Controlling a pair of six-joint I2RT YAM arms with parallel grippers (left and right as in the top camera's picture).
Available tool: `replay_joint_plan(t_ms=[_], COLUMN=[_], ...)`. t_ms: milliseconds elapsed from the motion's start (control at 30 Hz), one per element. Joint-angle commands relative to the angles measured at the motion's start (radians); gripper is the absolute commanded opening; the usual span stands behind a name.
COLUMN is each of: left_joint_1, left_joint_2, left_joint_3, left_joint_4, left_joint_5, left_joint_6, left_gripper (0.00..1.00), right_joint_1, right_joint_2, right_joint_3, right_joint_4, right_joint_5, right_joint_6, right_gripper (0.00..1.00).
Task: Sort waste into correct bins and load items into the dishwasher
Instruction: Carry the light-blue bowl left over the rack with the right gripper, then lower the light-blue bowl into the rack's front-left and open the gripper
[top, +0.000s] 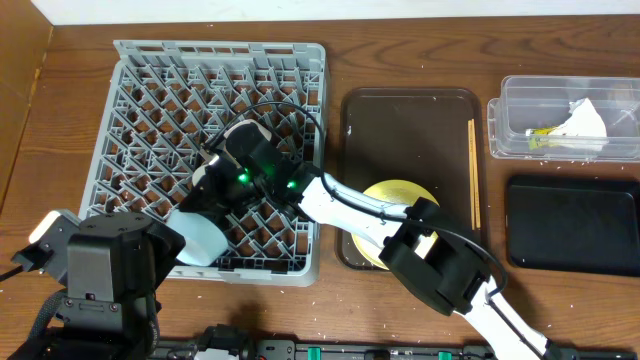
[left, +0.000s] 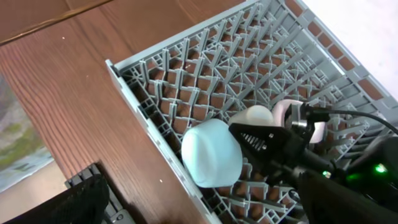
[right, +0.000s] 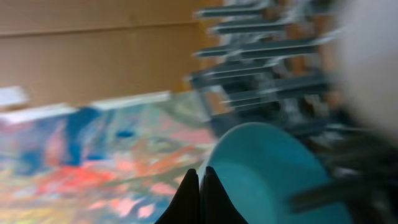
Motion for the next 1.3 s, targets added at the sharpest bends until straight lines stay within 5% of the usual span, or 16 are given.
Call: replay_joint_plan(t_ms=[0, 133, 433, 700, 1267], left_joint_1=[0.005, 0.005, 0.005, 0.005, 0.005], left_joint_2=[0.0, 0.0, 0.0, 0.0, 0.0], left_joint_3=[0.008, 0.008, 0.008, 0.008, 0.008], left_joint_4=[-0.002, -0.002, -0.002, -0.002, -0.002], left_joint_5=[-0.013, -0.013, -0.013, -0.013, -0.013], left_joint_6=[-0.009, -0.009, -0.009, -0.009, -0.009], left_gripper=[0.98, 0.98, 0.98, 0.98, 0.98], right_joint_1=[0.013, -0.003, -0.072, -0.004, 0.093], right_joint_2=[-0.06, -0.159, -0.394, -0.382, -0.183], right_joint_3=[-0.007, -0.006, -0.006, -0.007, -0.007], right_joint_4=[-0.088, -0.251, -0.53, -0.644, -0.684], right_joint_5=[0.089, 0.208, 0.417, 0.38, 0.481], right_joint_6=[-0.172, -0.304, -0.535, -0.638, -0.646], right_gripper=[0.01, 0.03, 0.28, 0.01, 0.01])
